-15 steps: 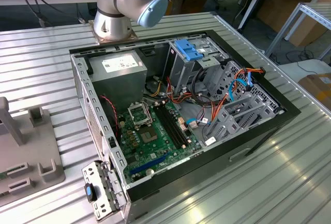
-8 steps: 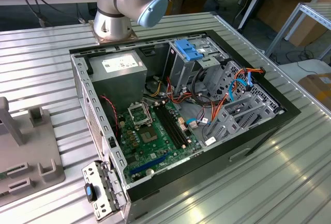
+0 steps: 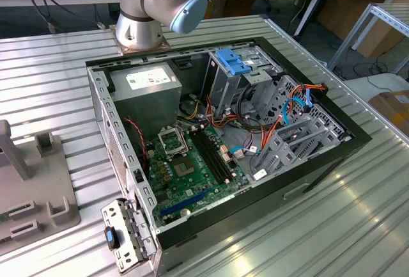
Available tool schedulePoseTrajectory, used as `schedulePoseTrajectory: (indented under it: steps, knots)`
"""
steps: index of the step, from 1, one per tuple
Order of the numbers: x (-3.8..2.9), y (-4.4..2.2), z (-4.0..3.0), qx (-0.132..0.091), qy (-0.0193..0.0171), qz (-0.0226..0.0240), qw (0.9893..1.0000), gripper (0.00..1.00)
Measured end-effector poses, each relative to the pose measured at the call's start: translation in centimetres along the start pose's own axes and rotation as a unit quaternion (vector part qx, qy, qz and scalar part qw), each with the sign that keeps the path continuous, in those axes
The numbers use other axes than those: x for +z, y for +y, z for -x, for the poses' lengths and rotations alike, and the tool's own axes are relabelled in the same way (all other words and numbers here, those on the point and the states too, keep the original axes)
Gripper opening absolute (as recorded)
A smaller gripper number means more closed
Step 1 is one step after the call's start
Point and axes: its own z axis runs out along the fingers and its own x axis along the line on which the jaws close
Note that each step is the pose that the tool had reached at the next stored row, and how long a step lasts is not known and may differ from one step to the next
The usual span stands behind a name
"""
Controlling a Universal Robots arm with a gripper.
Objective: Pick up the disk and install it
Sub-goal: 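Pick up the disk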
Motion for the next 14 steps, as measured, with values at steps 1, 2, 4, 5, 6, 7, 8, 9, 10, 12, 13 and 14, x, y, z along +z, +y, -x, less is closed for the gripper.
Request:
schedulePoseTrajectory:
  steps: [1, 2, 4, 5, 6, 7, 8, 9, 10, 12, 13, 14]
  knots:
    - [0.0, 0.0, 0.0, -0.002, 0.0001, -0.0001, 1.0, 0.11]
    - [0.0, 0.0, 0.0, -0.003, 0.0001, -0.0001, 1.0, 0.11]
    - [0.0, 0.0, 0.0, -0.005, 0.0002, -0.0001, 1.0, 0.11]
    - [0.0, 0.0, 0.0, -0.007, 0.0003, -0.0001, 1.0, 0.11]
    - [0.0, 0.0, 0.0, -0.009, 0.0004, -0.0002, 1.0, 0.11]
    - [0.0, 0.0, 0.0, -0.009, 0.0003, -0.0002, 1.0, 0.11]
    - [0.0, 0.0, 0.0, -0.009, 0.0004, -0.0002, 1.0, 0.11]
    - [0.0, 0.0, 0.0, -0.009, 0.0004, -0.0002, 1.0, 0.11]
    - [0.0, 0.0, 0.0, -0.009, 0.0004, -0.0002, 1.0, 0.11]
    - [0.0, 0.0, 0.0, -0.009, 0.0004, -0.0002, 1.0, 0.11]
    - [0.0, 0.0, 0.0, -0.009, 0.0004, -0.0002, 1.0, 0.11]
    - [0.0, 0.0, 0.0, -0.011, 0.0004, -0.0002, 0.9999, 0.11]
